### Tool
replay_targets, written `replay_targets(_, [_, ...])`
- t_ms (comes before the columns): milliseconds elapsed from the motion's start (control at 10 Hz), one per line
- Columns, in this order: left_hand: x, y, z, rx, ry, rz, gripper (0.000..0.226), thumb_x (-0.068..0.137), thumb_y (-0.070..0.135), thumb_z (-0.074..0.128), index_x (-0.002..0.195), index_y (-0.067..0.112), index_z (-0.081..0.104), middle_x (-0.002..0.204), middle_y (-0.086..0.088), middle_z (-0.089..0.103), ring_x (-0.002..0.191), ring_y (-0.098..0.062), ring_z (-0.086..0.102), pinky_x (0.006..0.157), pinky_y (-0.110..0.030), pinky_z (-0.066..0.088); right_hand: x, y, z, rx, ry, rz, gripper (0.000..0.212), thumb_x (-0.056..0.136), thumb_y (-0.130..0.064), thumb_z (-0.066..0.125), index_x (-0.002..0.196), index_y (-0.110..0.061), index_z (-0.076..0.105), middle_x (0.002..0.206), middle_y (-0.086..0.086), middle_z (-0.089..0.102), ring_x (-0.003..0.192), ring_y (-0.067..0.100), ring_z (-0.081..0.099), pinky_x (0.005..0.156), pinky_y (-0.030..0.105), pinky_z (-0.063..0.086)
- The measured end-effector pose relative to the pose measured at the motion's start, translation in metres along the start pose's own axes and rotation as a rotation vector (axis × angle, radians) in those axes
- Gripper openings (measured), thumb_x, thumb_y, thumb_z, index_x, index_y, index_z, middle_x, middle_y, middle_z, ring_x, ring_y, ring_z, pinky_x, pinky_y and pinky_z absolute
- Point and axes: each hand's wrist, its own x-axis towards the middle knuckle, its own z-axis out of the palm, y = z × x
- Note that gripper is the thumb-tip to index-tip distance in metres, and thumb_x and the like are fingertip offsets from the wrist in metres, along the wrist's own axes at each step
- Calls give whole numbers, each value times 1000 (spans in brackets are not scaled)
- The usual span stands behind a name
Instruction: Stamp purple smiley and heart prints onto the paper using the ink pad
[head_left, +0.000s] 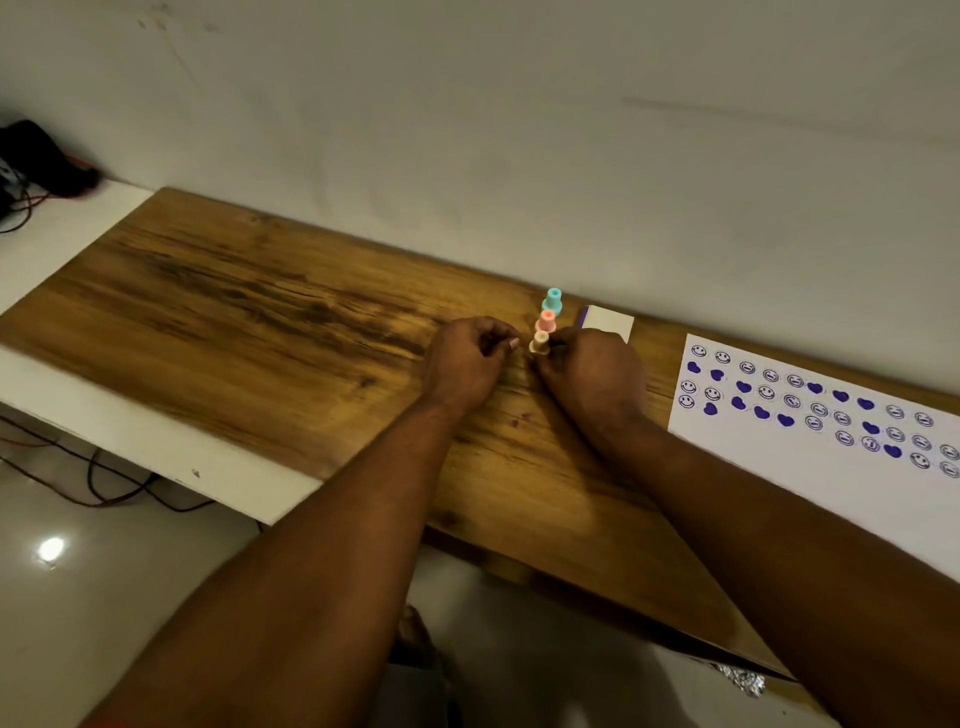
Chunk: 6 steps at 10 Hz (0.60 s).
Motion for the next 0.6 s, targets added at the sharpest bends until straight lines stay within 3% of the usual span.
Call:
replay_targets(200, [-2, -2, -1, 31, 0, 35, 12, 91, 36, 78, 101, 32, 82, 84, 21, 74, 76, 18, 61, 65, -8, 43, -1, -3, 1, -6, 23, 0, 52, 100, -65, 53, 121, -24, 76, 97, 2, 78, 84, 20, 71, 63, 27, 44])
replay_targets(400, [-4, 0, -4, 40, -14, 21, 11, 91, 37, 77, 101, 34, 81, 87, 20, 75, 78, 12, 63, 64, -14, 44, -1, -6, 3, -6, 25, -7, 48, 99, -64, 56, 119, -25, 76, 94, 0, 77, 80, 17, 69, 59, 25, 41])
replay_targets(600, [-4, 2, -2, -11, 1, 12, 10, 92, 33, 77, 101, 34, 81, 89, 19, 76, 81, 7, 66, 67, -17, 47, -9, -3, -14, 50, 111, 24, 57, 93, -70, 60, 132, -31, 71, 101, -3, 78, 91, 18, 72, 60, 23, 37])
